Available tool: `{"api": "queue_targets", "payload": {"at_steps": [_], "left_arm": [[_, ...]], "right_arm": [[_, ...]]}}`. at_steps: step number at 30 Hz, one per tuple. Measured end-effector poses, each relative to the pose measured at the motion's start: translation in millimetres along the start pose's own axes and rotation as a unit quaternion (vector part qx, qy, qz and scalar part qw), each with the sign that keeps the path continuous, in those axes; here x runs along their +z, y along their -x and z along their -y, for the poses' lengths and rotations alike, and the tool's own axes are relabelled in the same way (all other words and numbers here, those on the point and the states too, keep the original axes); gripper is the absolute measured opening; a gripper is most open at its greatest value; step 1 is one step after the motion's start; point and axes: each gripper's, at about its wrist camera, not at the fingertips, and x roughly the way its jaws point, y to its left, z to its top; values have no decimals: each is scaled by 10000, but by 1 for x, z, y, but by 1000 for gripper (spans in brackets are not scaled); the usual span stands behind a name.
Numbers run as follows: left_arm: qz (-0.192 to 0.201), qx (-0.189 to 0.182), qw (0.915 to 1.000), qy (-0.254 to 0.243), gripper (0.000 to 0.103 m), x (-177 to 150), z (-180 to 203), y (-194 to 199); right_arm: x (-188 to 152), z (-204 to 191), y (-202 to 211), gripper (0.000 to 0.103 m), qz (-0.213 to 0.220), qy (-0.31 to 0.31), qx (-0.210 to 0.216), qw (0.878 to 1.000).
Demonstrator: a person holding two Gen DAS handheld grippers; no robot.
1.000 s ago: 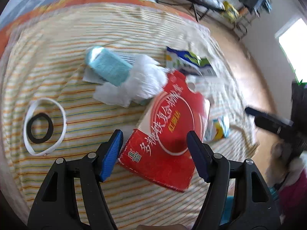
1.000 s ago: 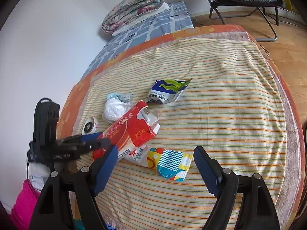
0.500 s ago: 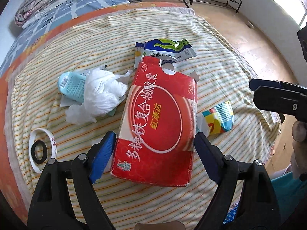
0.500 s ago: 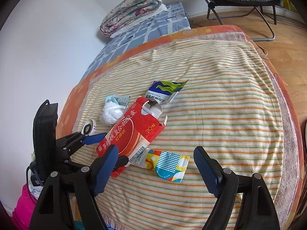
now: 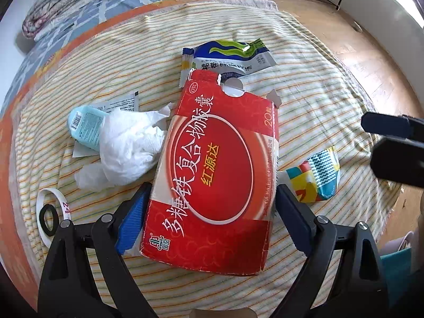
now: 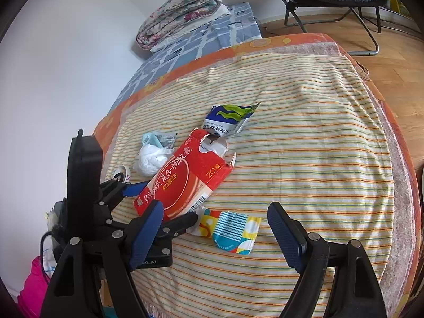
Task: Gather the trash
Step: 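Grasp the red tissue box with the left tool while the right tool grasps the white tube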
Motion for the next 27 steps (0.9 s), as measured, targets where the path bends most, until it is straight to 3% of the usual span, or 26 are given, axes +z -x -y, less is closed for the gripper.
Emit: {"api": "queue_targets", "payload": {"at_steps": [8, 11, 23, 27], "left_arm": [[75, -61, 9999, 116, 91, -26, -19, 20], [94, 3, 9999, 72, 91, -46, -25, 32], [-74, 254, 9992, 291, 91, -137, -56, 66], [-157, 369, 9985, 381, 91, -152, -64, 69]], "right_arm": [[8, 1, -4, 84, 25, -34, 35, 10000], [9, -7, -12, 75, -35, 75, 72, 9999], [3, -35, -73, 68, -627, 658, -98, 9958], [-6, -42, -81, 68, -899, 793, -175, 9926]]}}
